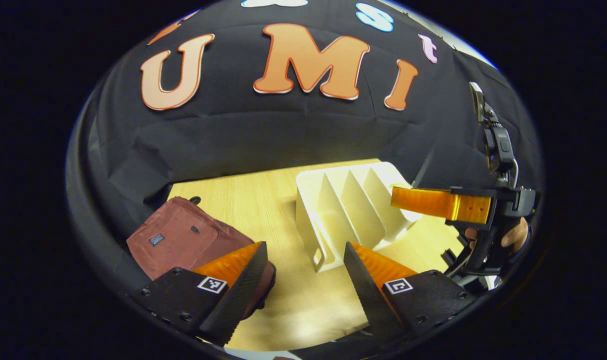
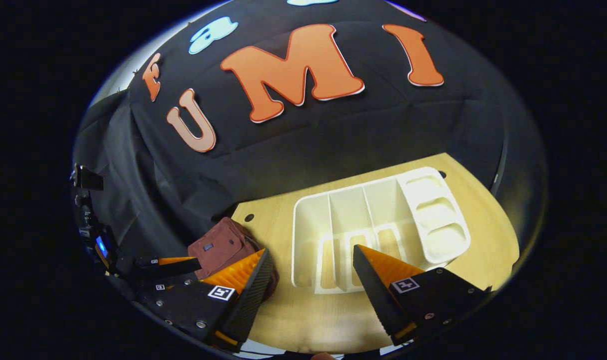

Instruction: Open the schoolbag, grab two books from the bookshelf and put them into the schoolbag.

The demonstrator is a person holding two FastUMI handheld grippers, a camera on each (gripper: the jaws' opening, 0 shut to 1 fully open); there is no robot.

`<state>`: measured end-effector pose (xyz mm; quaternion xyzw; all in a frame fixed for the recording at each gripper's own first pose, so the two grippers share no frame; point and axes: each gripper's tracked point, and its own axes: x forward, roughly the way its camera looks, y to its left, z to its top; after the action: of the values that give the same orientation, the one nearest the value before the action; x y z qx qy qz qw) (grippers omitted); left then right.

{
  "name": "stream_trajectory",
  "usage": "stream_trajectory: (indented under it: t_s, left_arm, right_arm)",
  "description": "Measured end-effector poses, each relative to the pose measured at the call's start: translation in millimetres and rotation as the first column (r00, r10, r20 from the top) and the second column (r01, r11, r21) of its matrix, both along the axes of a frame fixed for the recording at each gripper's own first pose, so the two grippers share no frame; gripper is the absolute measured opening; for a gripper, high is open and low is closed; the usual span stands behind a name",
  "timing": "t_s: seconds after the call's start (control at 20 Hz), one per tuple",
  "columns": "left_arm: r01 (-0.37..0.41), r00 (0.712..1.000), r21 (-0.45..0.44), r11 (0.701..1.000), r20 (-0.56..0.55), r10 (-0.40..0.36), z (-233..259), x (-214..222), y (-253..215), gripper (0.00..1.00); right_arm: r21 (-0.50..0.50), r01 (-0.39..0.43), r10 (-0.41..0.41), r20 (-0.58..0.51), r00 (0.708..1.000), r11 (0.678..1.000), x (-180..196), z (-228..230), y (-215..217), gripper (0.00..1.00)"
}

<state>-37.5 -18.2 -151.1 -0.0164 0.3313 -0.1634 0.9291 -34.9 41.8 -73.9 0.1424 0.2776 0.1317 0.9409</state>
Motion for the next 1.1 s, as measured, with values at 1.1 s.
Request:
stream_trajectory:
  t_s: [1.1]
  left_arm:
    - [-0.281,0.729,-0.162,0.946,0.605,0.32,196.2,11.6,-22.1,0.95]
  right_arm:
    - [-0.112,0.136,-0.067,0.479,0.875,0.984,-6.0,168.6,-64.7,0.97]
